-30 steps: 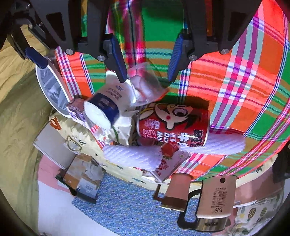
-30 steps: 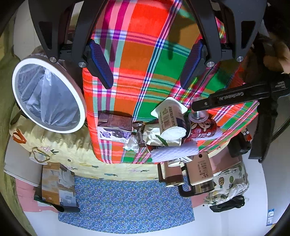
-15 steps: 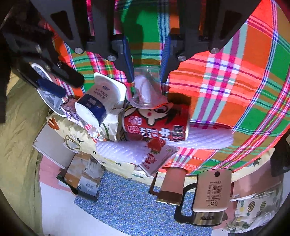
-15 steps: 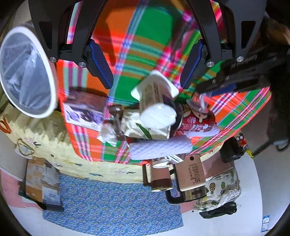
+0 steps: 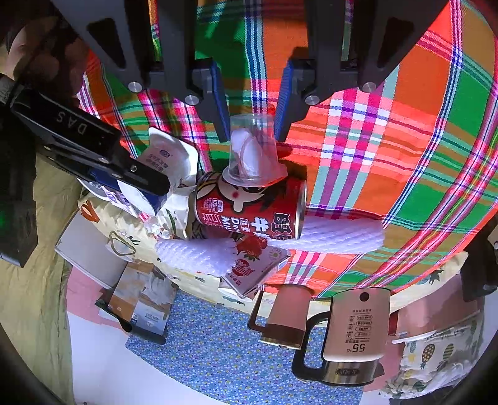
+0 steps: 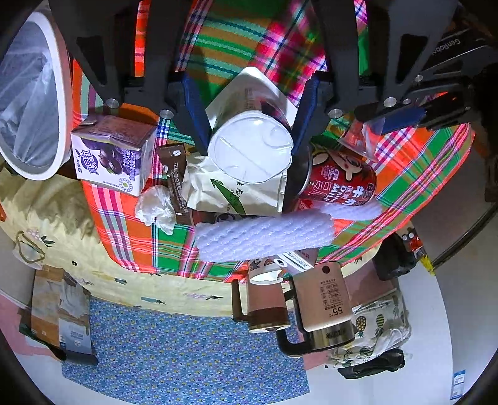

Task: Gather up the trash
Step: 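Carry the yogurt cup over the white bin and open the right gripper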

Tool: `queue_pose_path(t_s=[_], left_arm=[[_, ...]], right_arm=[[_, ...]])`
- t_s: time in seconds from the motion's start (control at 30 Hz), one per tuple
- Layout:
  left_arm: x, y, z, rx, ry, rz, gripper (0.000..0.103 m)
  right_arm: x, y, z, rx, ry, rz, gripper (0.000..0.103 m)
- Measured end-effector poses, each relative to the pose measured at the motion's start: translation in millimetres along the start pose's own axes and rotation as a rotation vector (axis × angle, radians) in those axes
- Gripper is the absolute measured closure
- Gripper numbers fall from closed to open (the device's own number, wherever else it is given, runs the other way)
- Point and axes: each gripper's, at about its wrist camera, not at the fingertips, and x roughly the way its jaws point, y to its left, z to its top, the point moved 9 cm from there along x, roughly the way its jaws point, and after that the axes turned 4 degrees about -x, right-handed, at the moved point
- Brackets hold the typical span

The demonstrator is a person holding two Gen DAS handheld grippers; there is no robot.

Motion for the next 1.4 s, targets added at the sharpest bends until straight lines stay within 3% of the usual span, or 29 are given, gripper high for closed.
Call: queue_pose_path(t_s=[0.33,0.6,0.97,1.2,1.4], left_arm=[[-20.7,-19.1,-0.4,0.042,-0.025,-0.004,0.074],[-33.0,-57.0,-1.4,0.109,-0.031,-0.034,0.074],[-12.9,-143.4,-2.4,0.232,0.005,-0.141,0.074],[13.1,-213.1,-6.2,0.330,0.037,-0.241,0.074],[38.2,-255.8,-13.3,0.392,0.075,-0.307,0.074]], right_arm=[[-27.4,0.2,-2.1,0.027,-0.029,0.015,0.049],[-56.4,-19.4,-5.2,0.070,-0.073,-0.012,0.049],[-97.2,-103.7,-20.1,0.190,-0.133,-0.166,0.049],[-111.9,-159.7,-40.6,0.272,-0.129,-0.271,0.049],[-111.1,-192.2,-54.6,0.319,-0.112,-0.312,0.049]])
